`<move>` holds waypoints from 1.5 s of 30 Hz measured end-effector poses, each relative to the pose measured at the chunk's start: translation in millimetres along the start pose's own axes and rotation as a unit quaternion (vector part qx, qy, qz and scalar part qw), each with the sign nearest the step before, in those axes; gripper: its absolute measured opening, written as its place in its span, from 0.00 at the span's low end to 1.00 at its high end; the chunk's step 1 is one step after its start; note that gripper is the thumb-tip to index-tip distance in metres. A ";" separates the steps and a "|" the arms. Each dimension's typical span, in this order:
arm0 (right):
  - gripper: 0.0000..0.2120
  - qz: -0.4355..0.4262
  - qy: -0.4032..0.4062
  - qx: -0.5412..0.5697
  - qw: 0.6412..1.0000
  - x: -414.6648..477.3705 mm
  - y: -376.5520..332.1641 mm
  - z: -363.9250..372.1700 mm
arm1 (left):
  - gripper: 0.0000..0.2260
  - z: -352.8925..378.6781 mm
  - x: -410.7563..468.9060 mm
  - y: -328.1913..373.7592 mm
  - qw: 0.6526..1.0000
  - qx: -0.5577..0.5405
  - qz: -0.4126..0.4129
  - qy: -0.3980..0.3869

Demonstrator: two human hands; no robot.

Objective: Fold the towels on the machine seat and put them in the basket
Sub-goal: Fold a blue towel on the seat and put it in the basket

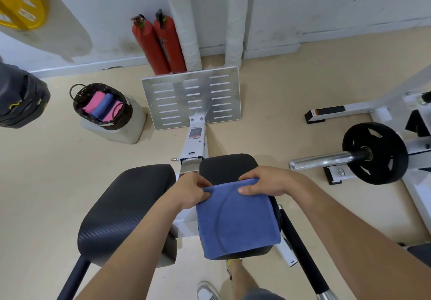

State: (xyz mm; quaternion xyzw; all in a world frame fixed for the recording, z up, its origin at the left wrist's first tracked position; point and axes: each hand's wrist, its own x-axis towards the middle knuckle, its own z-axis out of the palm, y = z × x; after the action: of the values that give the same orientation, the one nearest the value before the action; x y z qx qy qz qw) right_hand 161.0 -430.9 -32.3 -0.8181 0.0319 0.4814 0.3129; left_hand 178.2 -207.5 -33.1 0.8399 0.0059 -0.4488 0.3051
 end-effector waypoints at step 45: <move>0.08 -0.174 0.155 -0.224 0.946 -44.3 0.9 32.1 | 0.07 30.9 -34.1 -25.9 0.940 0.135 0.296 0.107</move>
State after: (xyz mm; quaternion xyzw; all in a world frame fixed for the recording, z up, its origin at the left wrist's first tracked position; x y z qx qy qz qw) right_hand 112.3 -425.3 -7.9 -0.9245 -0.1715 0.2812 0.1920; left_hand 127.2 -193.4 -33.1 0.8800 -0.2707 -0.2427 0.3056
